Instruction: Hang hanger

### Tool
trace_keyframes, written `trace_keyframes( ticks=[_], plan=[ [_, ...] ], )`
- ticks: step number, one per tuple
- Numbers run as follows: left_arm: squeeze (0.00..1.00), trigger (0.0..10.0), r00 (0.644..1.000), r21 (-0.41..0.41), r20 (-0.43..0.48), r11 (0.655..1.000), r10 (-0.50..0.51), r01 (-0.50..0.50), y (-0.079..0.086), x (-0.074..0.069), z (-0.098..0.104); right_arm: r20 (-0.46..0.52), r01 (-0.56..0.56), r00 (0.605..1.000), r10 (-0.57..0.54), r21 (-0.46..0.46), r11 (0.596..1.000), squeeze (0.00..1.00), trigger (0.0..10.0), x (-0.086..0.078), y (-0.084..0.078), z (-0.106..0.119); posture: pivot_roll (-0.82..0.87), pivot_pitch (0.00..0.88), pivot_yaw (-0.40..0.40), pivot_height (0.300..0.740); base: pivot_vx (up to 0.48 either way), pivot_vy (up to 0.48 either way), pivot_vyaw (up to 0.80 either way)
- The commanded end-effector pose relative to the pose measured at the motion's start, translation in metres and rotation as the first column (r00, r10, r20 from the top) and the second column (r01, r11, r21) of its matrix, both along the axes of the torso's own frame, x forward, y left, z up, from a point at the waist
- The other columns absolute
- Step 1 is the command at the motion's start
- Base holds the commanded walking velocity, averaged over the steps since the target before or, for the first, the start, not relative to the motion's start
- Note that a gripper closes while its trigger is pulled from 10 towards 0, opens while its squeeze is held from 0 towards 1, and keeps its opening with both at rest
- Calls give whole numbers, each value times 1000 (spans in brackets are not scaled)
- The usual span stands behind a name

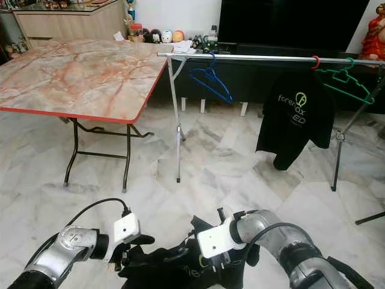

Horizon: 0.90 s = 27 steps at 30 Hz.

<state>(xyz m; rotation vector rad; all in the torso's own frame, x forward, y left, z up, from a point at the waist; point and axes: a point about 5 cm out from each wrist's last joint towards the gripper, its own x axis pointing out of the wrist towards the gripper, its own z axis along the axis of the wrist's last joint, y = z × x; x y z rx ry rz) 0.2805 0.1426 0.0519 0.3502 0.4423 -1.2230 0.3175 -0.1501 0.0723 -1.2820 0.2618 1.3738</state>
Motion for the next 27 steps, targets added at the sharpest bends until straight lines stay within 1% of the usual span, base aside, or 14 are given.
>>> trace_keyframes(
  ticks=[1,3,7,11,12,15,18,22,23,25,27],
  plan=[
    [0,10000,1000,-13,12,1000,10,-10,-1,3,5,29,12,999,-13,36,999,0,10000,6,0,9,40,27,-19,740,0,0,0],
    [0,10000,1000,-25,20,999,21,-20,-3,7,8,22,12,1000,-13,44,999,0,10000,6,2,9,40,27,-19,740,0,0,0],
    [0,10000,1000,-45,8,999,10,-9,-6,7,9,15,16,1000,-17,54,998,0,10000,6,3,9,38,34,-21,740,0,0,0],
    [0,10000,998,-102,-34,994,-45,41,-11,1,14,21,34,999,-35,47,998,0,10000,7,2,7,37,37,-21,740,0,0,0],
    [0,10000,997,-129,-50,990,-66,59,-11,-1,16,21,38,999,-39,45,998,0,10000,7,2,7,37,37,-21,740,0,0,0],
    [0,10000,995,-143,-60,987,-82,72,-11,-3,18,21,41,999,-42,46,998,0,10000,8,2,7,39,38,-21,740,0,0,0],
    [0,10000,994,-151,-61,986,-86,76,-11,-3,19,20,44,999,-45,47,998,0,10000,8,2,7,40,38,-21,740,0,0,0],
    [0,10000,996,-182,-51,981,-72,62,-12,-1,23,20,51,998,-52,54,997,0,10000,9,3,7,41,38,-20,740,0,0,0],
    [0,10000,997,-187,-50,981,-66,55,-12,0,24,21,52,998,-53,54,997,0,10000,9,3,7,41,38,-20,740,0,0,0],
    [0,10000,999,-150,-16,988,-34,32,-13,4,24,21,53,998,-54,68,996,0,10000,10,6,8,44,38,-21,740,0,0,0],
    [0,10000,1000,-139,-7,990,-26,25,-13,5,23,21,52,998,-54,75,996,0,10000,10,7,9,44,38,-21,740,0,0,0]
  ],
)
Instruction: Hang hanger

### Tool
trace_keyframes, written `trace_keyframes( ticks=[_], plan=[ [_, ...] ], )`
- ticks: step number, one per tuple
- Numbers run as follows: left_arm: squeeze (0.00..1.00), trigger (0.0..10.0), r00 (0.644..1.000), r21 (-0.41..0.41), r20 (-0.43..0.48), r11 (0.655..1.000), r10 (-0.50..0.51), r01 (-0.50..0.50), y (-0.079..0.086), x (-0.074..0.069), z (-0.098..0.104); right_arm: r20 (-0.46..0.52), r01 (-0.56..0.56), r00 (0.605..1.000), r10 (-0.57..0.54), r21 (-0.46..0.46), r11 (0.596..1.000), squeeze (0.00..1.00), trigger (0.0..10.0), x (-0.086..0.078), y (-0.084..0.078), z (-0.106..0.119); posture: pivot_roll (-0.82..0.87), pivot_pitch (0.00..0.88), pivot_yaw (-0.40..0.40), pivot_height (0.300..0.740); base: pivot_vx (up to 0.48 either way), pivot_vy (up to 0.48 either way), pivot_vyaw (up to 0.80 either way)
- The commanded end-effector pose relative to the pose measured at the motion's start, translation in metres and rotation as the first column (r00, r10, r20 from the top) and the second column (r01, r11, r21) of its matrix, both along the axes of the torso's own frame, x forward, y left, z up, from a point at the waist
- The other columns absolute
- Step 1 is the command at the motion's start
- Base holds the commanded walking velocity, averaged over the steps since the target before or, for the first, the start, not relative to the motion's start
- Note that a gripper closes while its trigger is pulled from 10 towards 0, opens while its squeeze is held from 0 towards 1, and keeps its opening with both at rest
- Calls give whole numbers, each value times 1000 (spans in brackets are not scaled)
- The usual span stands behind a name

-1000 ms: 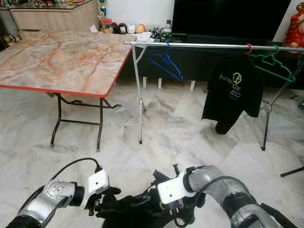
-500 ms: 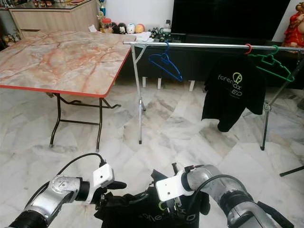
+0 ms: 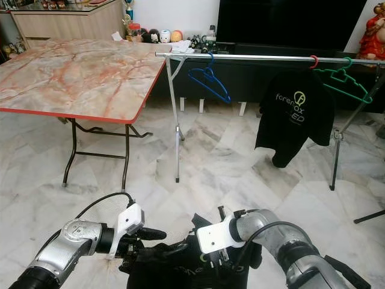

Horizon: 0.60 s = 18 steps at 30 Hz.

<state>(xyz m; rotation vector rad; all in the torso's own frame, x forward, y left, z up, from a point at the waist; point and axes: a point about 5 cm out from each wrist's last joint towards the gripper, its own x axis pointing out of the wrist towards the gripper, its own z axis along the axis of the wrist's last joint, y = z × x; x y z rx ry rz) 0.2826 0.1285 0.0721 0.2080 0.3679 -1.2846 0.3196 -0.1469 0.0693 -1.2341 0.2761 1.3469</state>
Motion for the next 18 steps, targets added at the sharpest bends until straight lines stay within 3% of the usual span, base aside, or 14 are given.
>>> trace_keyframes(
  ticks=[1,5,13,14,15,17,18],
  plan=[
    [0,10000,999,44,39,999,25,-26,2,4,-1,36,12,999,-15,68,998,0,10000,9,6,16,41,39,-20,740,0,0,0],
    [0,10000,1000,50,9,998,28,-28,2,2,-6,37,9,999,-13,108,994,0,10000,13,12,23,37,38,-19,740,0,0,0],
    [0,10000,999,72,-28,997,-17,19,1,-5,-11,53,26,998,-32,101,995,0,10000,17,11,26,36,39,-23,740,0,0,0],
    [0,9529,1000,62,-24,998,-12,14,1,-5,-10,56,28,998,-34,97,995,0,10000,17,10,27,36,39,-24,740,0,0,0],
    [0,5686,1000,45,-19,999,-2,3,1,-4,-7,59,31,998,-36,89,996,0,10000,18,9,26,38,39,-25,740,0,0,0],
    [0,5686,1000,26,-11,1000,11,-11,2,-2,-4,55,33,998,-37,82,996,0,10000,17,8,25,38,39,-25,740,0,0,0],
    [0,4118,1000,16,-7,1000,20,-20,2,-1,-3,54,34,998,-39,80,996,0,10000,17,8,25,39,38,-27,740,0,0,0]
  ],
)
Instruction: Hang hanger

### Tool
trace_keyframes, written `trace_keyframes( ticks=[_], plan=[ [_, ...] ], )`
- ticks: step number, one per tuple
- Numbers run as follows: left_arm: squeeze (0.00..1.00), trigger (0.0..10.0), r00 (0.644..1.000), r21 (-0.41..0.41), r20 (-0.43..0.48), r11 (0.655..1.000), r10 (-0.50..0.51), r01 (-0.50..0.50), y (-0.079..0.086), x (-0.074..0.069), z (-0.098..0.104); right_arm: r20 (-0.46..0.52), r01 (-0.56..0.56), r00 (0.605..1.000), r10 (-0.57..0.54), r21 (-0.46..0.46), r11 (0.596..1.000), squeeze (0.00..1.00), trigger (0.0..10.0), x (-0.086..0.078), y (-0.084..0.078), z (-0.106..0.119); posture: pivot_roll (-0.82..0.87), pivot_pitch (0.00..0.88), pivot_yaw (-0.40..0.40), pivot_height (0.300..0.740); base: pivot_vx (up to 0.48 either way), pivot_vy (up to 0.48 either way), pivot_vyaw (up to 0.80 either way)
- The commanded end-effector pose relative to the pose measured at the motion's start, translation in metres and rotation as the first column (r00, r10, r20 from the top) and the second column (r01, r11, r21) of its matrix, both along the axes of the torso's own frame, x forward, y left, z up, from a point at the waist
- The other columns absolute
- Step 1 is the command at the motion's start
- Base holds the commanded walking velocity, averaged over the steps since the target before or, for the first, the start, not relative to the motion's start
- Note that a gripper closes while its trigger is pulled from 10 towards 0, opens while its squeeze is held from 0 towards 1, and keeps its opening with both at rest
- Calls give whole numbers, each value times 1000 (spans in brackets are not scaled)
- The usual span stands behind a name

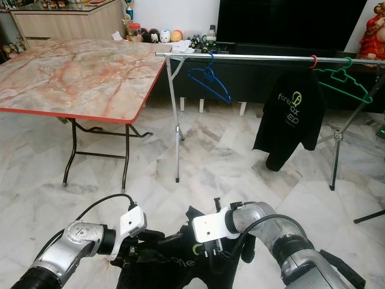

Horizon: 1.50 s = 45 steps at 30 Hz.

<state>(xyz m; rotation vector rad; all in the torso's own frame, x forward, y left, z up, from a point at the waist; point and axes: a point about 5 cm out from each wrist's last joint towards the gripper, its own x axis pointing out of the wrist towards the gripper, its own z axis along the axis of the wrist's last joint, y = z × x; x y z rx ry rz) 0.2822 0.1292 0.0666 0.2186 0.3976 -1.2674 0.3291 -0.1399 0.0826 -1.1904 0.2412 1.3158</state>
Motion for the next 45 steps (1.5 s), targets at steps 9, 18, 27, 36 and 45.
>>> trace_keyframes(
  ticks=[9,18,27,36,45],
  plan=[
    [0,0,1000,-55,3,998,14,-13,4,-1,10,28,39,999,-40,11,999,0,10000,5,-2,4,44,39,-27,740,0,0,0],
    [0,0,995,-15,-57,997,-76,75,8,-17,6,60,96,994,-96,10,995,0,10000,11,-7,9,49,38,-22,740,0,0,0],
    [0,5922,999,130,38,991,39,-43,15,-6,-7,77,122,989,-125,36,992,0,10000,16,-5,13,51,37,-18,740,0,0,0],
    [0,10000,950,194,186,939,250,-285,29,8,-14,45,262,962,-268,103,960,0,10000,17,-16,8,45,42,-18,740,0,0,0],
    [0,10000,871,205,270,859,411,-469,47,6,-26,-40,408,912,-409,221,886,0,10000,15,-29,5,41,45,-20,740,0,0,0]
  ],
)
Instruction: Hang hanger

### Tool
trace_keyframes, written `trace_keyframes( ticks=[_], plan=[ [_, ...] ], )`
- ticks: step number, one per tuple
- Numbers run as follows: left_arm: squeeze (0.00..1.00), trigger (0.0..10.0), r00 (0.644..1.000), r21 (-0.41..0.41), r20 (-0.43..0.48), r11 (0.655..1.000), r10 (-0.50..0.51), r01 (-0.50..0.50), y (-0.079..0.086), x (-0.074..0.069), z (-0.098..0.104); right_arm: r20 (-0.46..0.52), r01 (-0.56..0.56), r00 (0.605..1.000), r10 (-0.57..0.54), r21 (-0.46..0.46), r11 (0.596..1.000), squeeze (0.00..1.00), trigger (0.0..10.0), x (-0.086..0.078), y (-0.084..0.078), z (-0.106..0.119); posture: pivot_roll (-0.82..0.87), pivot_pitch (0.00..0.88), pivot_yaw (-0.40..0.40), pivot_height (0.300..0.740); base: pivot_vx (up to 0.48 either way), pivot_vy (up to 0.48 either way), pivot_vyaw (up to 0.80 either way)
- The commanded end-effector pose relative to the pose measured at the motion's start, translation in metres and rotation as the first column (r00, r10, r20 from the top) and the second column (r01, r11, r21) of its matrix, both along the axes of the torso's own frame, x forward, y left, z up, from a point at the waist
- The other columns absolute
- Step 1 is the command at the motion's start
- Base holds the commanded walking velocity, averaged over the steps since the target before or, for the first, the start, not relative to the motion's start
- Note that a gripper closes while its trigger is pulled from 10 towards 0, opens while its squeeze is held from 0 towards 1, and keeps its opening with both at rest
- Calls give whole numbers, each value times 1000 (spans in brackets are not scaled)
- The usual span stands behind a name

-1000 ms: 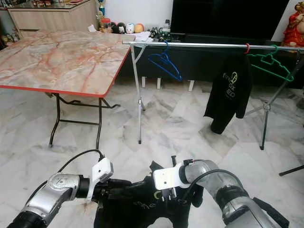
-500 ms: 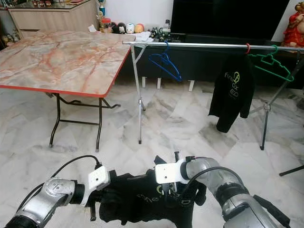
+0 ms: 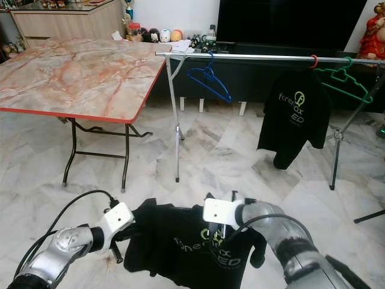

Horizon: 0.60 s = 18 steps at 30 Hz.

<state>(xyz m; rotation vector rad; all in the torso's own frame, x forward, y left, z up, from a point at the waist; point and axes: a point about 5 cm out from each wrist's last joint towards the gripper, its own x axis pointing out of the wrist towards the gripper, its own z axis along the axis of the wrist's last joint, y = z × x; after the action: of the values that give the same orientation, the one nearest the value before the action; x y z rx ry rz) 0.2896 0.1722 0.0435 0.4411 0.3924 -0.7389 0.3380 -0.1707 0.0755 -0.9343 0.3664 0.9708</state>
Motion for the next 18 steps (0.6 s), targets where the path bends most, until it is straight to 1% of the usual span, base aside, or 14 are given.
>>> trace_keyframes(
  ticks=[1,2,3,4,5,6,7,9,15,18],
  plan=[
    [1000,10000,996,44,26,996,81,-82,7,1,-6,35,49,998,-54,121,991,0,10000,9,4,16,40,43,-18,740,0,0,0],
    [1000,10000,996,44,26,996,81,-82,7,1,-6,35,49,998,-54,121,991,0,10000,9,4,16,40,43,-18,740,0,0,0],
    [1000,10000,992,52,38,991,124,-126,9,3,-8,33,58,997,-63,146,988,0,10000,10,6,18,35,39,-16,740,0,0,0],
    [1000,10000,989,56,37,987,146,-148,9,4,-10,33,59,997,-65,160,985,0,10000,10,8,19,28,34,-11,740,0,0,0],
    [1000,10000,989,56,37,987,146,-148,9,4,-10,33,59,997,-65,160,985,0,10000,10,8,19,28,34,-11,740,0,0,0],
    [1000,10000,988,97,18,983,156,-157,6,3,-17,41,58,997,-68,196,979,0,10000,11,13,22,20,29,-9,740,0,0,0],
    [1000,10000,987,112,10,981,160,-160,5,3,-20,43,59,997,-69,212,976,0,10000,12,16,24,20,29,-9,740,0,0,0],
    [1000,10000,983,111,2,977,183,-182,2,4,-22,44,54,997,-66,235,970,0,10000,12,20,26,19,24,-7,740,0,0,0],
    [1000,10000,981,112,20,975,192,-193,-4,8,-24,41,42,998,-54,243,969,0,10000,11,25,26,17,12,-4,740,0,0,0],
    [1000,10000,971,131,29,962,236,-238,-3,11,-25,49,53,997,-67,242,969,0,10000,12,26,27,12,6,-2,740,0,0,0]
  ],
)
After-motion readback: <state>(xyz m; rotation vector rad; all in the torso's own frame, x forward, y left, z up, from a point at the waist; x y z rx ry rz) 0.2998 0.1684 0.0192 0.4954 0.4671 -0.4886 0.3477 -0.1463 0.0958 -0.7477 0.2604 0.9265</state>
